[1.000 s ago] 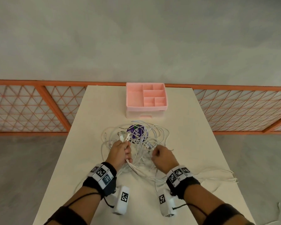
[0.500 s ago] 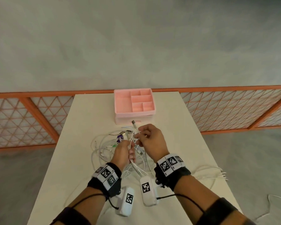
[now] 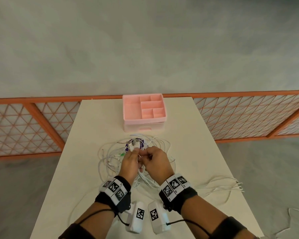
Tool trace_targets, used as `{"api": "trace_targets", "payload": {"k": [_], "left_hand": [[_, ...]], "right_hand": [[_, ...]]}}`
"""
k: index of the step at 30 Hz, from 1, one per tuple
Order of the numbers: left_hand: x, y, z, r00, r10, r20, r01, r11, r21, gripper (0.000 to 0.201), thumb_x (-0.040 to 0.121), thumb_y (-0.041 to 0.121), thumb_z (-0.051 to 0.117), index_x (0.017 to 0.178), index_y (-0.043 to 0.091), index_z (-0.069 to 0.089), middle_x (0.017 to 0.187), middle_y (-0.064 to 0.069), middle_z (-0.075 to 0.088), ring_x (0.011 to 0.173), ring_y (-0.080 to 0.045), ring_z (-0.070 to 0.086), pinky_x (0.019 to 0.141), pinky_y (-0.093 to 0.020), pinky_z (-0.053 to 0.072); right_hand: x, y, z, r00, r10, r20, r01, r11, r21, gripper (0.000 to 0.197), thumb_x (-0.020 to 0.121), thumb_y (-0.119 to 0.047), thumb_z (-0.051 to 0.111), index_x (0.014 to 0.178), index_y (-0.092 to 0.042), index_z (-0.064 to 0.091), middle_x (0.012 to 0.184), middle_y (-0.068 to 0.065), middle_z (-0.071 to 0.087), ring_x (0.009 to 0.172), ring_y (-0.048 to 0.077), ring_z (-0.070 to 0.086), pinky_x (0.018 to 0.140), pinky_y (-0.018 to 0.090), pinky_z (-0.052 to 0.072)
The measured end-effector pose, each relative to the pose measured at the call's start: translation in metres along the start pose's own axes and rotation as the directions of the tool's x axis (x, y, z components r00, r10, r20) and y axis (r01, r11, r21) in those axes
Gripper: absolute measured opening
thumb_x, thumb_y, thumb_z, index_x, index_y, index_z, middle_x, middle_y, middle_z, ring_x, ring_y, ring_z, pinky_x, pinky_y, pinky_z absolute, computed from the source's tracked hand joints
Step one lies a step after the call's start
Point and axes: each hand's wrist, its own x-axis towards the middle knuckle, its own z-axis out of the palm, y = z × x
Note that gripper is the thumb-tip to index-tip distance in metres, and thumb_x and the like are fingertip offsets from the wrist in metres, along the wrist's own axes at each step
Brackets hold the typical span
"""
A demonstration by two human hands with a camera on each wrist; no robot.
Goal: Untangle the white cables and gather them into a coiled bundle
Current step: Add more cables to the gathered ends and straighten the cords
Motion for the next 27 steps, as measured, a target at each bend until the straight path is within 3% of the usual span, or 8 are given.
{"api": "trace_targets", "payload": {"k": [4, 10, 13, 15, 19, 23, 25, 27], "left_hand": [[0.006, 0.0, -0.002, 1.0, -0.005, 0.0, 0.005, 1.0, -0.016, 0.029, 0.106, 0.021, 0.044, 0.092, -0.002, 0.055, 0.062, -0.01, 0.044, 0.041, -0.015, 0.04, 0.041, -0.026, 0.033], [0.004, 0.004, 0.001, 0.996, 0.037, -0.083, -0.037, 0.999, 0.006, 0.036, 0.105, 0.027, 0.044, 0.085, 0.001, 0.057, 0.07, -0.015, 0.052, 0.053, -0.02, 0.05, 0.049, -0.029, 0.039], [-0.001, 0.009, 0.001, 0.988, 0.07, -0.139, -0.079, 0.995, -0.062, 0.037, 0.106, 0.028, 0.043, 0.077, 0.009, 0.056, 0.07, -0.009, 0.056, 0.057, -0.021, 0.05, 0.052, -0.03, 0.038], [-0.002, 0.012, 0.0, 0.992, 0.058, -0.115, -0.076, 0.985, -0.155, 0.038, 0.107, 0.027, 0.041, 0.075, 0.01, 0.053, 0.064, -0.004, 0.057, 0.059, -0.021, 0.054, 0.055, -0.031, 0.042], [-0.006, 0.014, -0.001, 0.998, 0.054, -0.015, -0.056, 0.949, -0.309, 0.04, 0.108, 0.028, 0.039, 0.072, 0.011, 0.046, 0.053, 0.001, 0.04, 0.046, -0.016, 0.043, 0.06, -0.037, 0.053], [-0.015, 0.028, -0.004, 0.998, 0.037, 0.048, -0.015, 0.918, -0.396, 0.04, 0.107, 0.033, 0.039, 0.071, 0.016, 0.043, 0.05, 0.006, 0.031, 0.038, -0.008, 0.028, 0.04, -0.019, 0.032], [-0.016, 0.039, -0.007, 0.996, 0.041, 0.075, -0.006, 0.905, -0.425, 0.039, 0.107, 0.034, 0.039, 0.072, 0.016, 0.043, 0.051, 0.006, 0.03, 0.038, -0.007, 0.025, 0.037, -0.016, 0.024], [-0.016, 0.044, -0.008, 0.995, 0.054, 0.079, -0.018, 0.917, -0.4, 0.038, 0.107, 0.035, 0.039, 0.074, 0.016, 0.044, 0.051, 0.006, 0.03, 0.038, -0.007, 0.024, 0.037, -0.015, 0.022]], "right_hand": [[-0.005, -0.002, 0.001, 0.999, -0.029, 0.026, 0.027, 0.994, 0.105, 0.021, 0.089, 0.011, 0.055, 0.085, -0.005, 0.069, 0.068, 0.004, 0.06, 0.046, 0.0, 0.055, 0.049, 0.018, 0.048], [-0.004, 0.004, -0.001, 0.996, -0.07, 0.055, 0.064, 0.993, 0.104, 0.012, 0.088, 0.003, 0.062, 0.095, -0.005, 0.068, 0.067, 0.0, 0.063, 0.053, -0.001, 0.059, 0.058, 0.016, 0.049], [-0.002, 0.021, -0.008, 0.993, -0.091, 0.078, 0.098, 0.991, -0.086, 0.004, 0.088, -0.009, 0.067, 0.088, -0.007, 0.063, 0.066, -0.007, 0.062, 0.058, 0.0, 0.057, 0.062, 0.02, 0.048], [0.0, 0.038, -0.016, 0.993, -0.06, 0.101, 0.082, 0.969, -0.234, 0.007, 0.088, -0.015, 0.065, 0.083, -0.01, 0.063, 0.07, -0.002, 0.063, 0.061, 0.006, 0.055, 0.064, 0.027, 0.049], [0.006, 0.059, -0.026, 0.986, 0.006, 0.164, 0.069, 0.89, -0.45, 0.016, 0.083, -0.011, 0.054, 0.068, -0.015, 0.054, 0.065, -0.002, 0.055, 0.06, 0.013, 0.05, 0.06, 0.027, 0.046], [0.009, 0.09, -0.041, 0.953, 0.239, 0.187, -0.053, 0.737, -0.674, 0.013, 0.085, -0.014, 0.051, 0.074, -0.015, 0.058, 0.082, 0.006, 0.064, 0.084, 0.025, 0.064, 0.07, 0.026, 0.046], [0.007, 0.106, -0.058, 0.932, 0.348, 0.099, -0.174, 0.671, -0.721, 0.017, 0.088, -0.019, 0.053, 0.091, -0.014, 0.069, 0.1, 0.008, 0.071, 0.099, 0.025, 0.066, 0.079, 0.026, 0.05], [0.009, 0.11, -0.072, 0.941, 0.338, -0.015, -0.245, 0.648, -0.722, 0.017, 0.09, -0.022, 0.058, 0.099, -0.017, 0.072, 0.106, 0.007, 0.07, 0.096, 0.023, 0.067, 0.081, 0.027, 0.052]]}}
